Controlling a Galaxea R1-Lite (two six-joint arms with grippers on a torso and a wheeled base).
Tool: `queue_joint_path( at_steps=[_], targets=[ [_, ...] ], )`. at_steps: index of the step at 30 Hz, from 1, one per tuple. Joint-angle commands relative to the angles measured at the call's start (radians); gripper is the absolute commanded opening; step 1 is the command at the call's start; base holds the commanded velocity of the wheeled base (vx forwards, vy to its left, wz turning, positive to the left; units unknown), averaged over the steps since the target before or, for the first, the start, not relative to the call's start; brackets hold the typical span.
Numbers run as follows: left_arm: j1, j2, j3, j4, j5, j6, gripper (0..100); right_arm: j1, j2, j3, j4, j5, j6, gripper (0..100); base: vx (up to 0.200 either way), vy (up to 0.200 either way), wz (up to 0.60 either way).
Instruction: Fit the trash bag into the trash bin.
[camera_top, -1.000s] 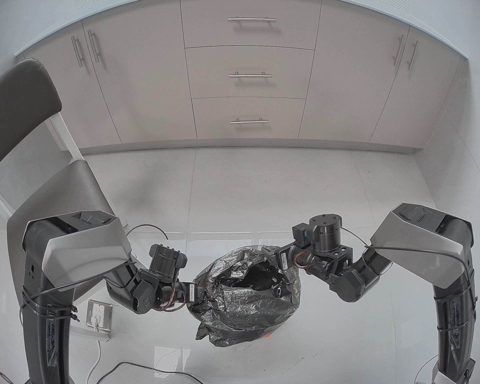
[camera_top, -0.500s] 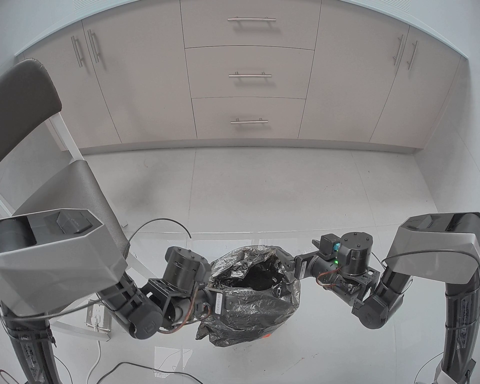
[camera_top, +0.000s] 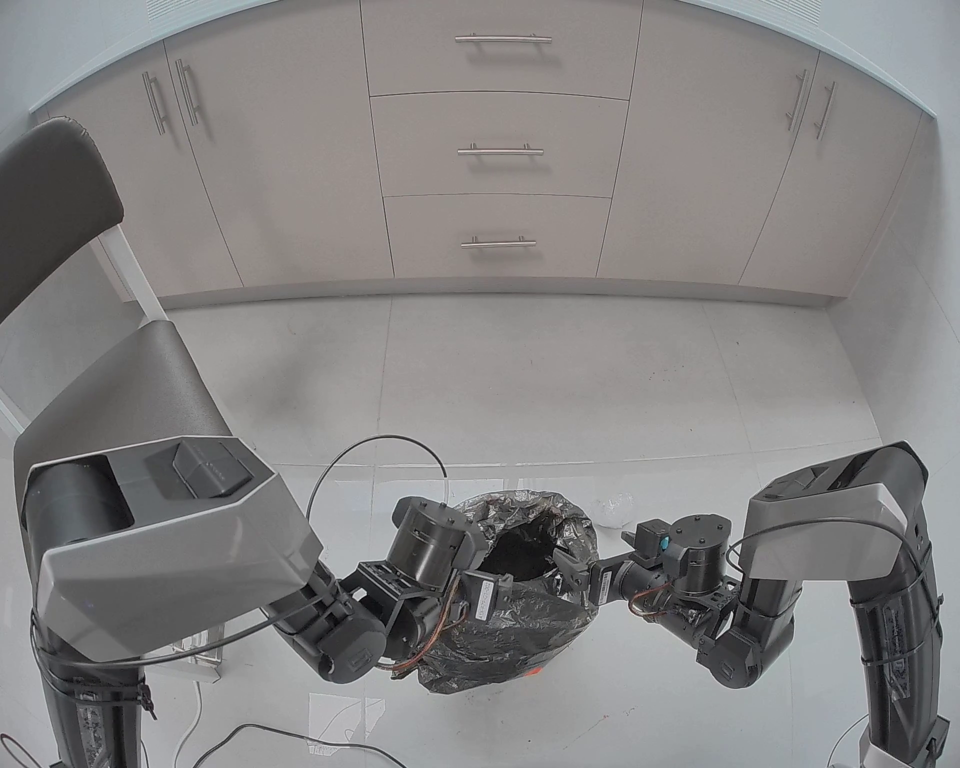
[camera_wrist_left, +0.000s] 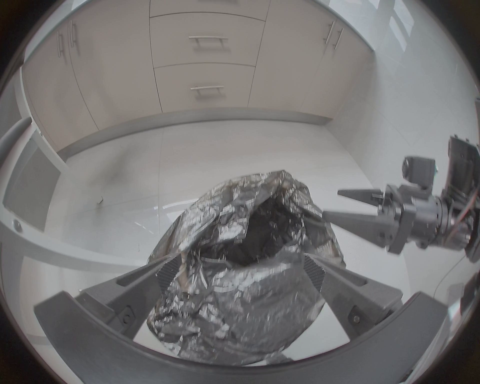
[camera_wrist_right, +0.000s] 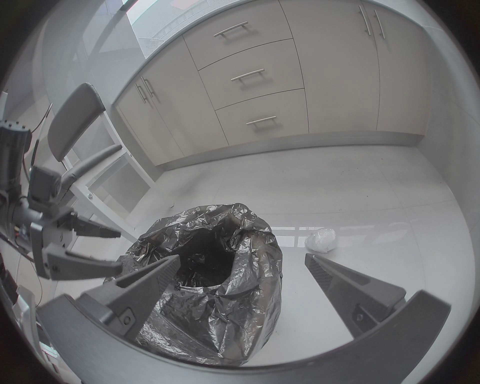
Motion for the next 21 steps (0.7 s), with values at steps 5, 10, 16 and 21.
queue_joint_path(
  at_steps=[5, 10, 16, 21],
  targets=[
    [0.007, 0.051, -0.125, 0.014, 0.038, 0.006, 100, -0.003, 0.005, 0.001, -0.018, 0.000, 0.000, 100, 0.000, 0.000, 0.00],
    [0.007, 0.113, -0.153, 0.008, 0.078, 0.052, 100, -0.020, -0.010, 0.001, -0.018, 0.001, 0.001, 100, 0.000, 0.000, 0.00],
    [0.004, 0.151, -0.153, 0.010, 0.078, 0.084, 100, -0.031, -0.035, 0.003, -0.018, 0.001, 0.001, 100, 0.000, 0.000, 0.00],
    [-0.013, 0.143, -0.098, 0.010, 0.078, 0.105, 100, -0.051, -0.055, 0.003, -0.018, 0.003, 0.003, 100, 0.000, 0.000, 0.00]
  ],
)
